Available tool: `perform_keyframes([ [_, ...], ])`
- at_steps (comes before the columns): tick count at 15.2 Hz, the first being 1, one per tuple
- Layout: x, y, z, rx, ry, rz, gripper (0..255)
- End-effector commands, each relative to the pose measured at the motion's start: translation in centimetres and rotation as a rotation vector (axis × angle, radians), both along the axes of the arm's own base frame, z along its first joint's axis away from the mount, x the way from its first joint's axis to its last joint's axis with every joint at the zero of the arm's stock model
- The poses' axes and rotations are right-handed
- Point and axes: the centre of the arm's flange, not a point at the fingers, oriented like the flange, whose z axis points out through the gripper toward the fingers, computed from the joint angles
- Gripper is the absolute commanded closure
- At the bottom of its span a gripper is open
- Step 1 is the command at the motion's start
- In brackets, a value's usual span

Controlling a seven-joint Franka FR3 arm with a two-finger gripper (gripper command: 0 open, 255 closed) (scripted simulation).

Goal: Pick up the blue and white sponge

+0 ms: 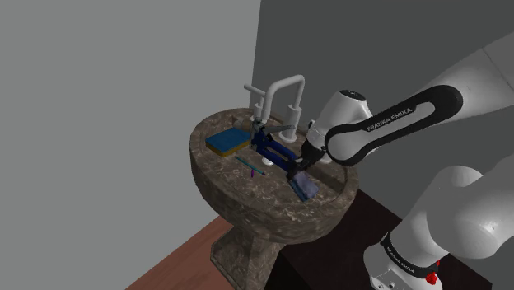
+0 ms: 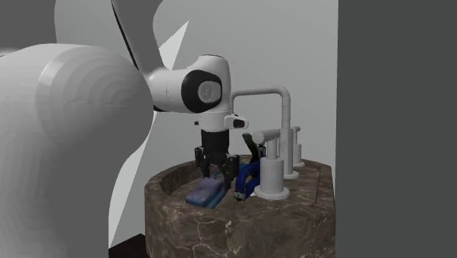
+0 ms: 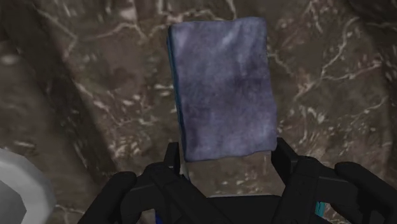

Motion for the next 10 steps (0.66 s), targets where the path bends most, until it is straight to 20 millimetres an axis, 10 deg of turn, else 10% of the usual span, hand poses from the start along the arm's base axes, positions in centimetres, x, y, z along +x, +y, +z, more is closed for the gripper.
perform_keyframes([
  [1, 0.0, -0.1, 1.0, 0.0, 0.001, 0.0, 255],
  [10, 0.0, -0.1, 4.8, 0.0, 0.001, 0.0, 255],
])
